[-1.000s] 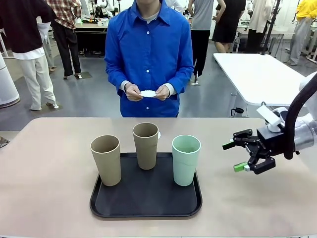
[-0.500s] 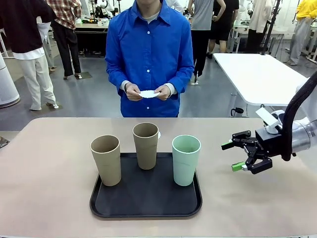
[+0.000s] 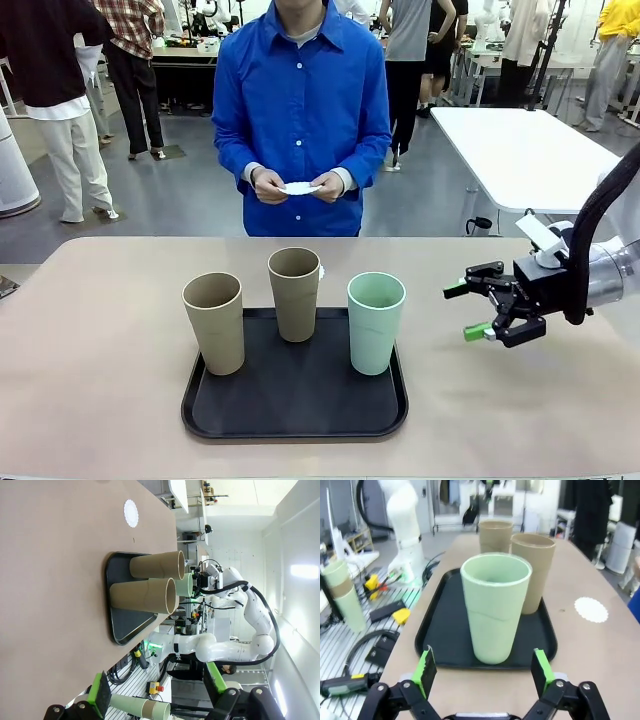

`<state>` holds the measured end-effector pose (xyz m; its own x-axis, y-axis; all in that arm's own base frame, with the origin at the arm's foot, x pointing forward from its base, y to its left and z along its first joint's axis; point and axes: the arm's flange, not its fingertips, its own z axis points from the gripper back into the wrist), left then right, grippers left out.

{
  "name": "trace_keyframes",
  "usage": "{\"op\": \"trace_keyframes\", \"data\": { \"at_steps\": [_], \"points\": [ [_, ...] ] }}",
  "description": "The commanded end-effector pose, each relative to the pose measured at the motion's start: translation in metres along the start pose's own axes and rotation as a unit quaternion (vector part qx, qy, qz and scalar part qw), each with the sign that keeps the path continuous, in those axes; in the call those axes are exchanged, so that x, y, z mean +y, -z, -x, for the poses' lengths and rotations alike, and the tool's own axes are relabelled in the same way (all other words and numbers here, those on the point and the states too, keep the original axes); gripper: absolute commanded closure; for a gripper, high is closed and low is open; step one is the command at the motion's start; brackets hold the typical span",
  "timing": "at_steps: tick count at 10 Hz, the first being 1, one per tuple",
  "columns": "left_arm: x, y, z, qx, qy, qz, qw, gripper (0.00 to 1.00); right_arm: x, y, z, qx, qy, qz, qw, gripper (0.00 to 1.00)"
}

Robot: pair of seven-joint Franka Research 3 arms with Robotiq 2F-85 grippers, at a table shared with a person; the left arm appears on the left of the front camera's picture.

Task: Place coasters on the table and set cups on them.
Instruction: Pick up one Reusable plastic cup and place it on a coaster set by the human.

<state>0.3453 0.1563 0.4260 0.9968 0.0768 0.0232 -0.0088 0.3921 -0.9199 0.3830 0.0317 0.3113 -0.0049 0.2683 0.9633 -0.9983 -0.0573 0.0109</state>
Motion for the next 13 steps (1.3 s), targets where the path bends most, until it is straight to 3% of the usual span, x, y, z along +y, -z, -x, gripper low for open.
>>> {"op": "trace_keyframes", "data": {
  "at_steps": [1, 6, 10, 13],
  "points": [
    [-0.001, -0.001, 0.0, -0.002, 0.002, 0.002, 1.0, 0.0, -0.014, 0.005, 0.012, -0.069, 0.004, 0.026, 0.997, 0.0],
    [-0.001, -0.001, 0.0, -0.002, 0.002, 0.002, 1.0, 0.0, -0.018, 0.024, 0.024, -0.082, 0.001, -0.015, 0.996, 0.0],
    [-0.001, -0.001, 0.0, -0.002, 0.002, 0.002, 1.0, 0.0, -0.003, 0.043, 0.028, -0.09, -0.018, 0.016, 0.996, 0.0],
    [-0.001, -0.001, 0.0, -0.002, 0.002, 0.002, 1.0, 0.0, -0.011, 0.054, 0.031, -0.127, -0.017, 0.046, 0.991, 0.0]
  ]
}}
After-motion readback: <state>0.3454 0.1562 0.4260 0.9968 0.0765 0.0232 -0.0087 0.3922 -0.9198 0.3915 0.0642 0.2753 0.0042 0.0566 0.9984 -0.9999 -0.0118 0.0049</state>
